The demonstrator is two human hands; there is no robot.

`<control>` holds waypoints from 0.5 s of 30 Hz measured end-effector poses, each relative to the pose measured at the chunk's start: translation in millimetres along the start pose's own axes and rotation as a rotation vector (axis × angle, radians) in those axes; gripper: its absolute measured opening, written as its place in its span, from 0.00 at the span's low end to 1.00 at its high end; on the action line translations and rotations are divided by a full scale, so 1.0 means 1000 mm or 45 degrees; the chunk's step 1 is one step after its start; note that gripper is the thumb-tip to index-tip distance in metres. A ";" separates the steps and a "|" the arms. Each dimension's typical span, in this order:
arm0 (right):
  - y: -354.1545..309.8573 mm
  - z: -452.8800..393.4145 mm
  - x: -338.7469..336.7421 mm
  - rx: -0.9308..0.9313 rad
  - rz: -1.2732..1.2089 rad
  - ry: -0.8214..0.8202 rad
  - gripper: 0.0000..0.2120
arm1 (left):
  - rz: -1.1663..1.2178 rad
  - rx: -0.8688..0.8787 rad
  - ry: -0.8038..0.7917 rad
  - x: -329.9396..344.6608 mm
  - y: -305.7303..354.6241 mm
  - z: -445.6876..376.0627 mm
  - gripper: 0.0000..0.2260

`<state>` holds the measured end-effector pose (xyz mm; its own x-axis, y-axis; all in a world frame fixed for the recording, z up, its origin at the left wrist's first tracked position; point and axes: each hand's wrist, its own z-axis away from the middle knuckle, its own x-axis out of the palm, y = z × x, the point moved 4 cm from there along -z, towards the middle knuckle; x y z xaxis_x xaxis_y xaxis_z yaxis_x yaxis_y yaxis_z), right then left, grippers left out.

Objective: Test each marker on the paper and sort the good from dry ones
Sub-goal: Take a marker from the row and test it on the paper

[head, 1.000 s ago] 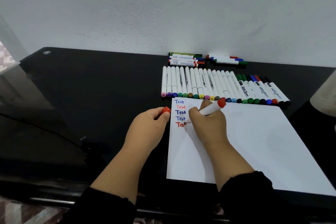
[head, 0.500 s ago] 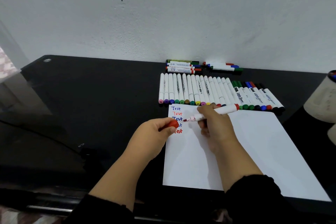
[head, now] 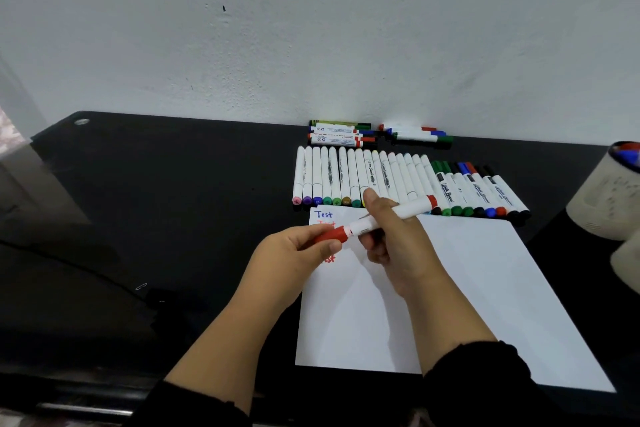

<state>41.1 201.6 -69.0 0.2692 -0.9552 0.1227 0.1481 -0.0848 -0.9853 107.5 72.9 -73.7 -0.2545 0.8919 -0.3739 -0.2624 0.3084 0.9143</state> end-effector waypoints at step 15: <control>-0.001 -0.005 -0.011 0.016 -0.060 0.205 0.05 | 0.182 0.055 -0.111 0.018 0.017 -0.001 0.09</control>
<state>33.6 211.0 -69.8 0.1061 -0.9834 0.1471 0.1692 -0.1279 -0.9772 97.8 94.1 -65.2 -0.2039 0.9524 -0.2266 -0.1889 0.1888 0.9637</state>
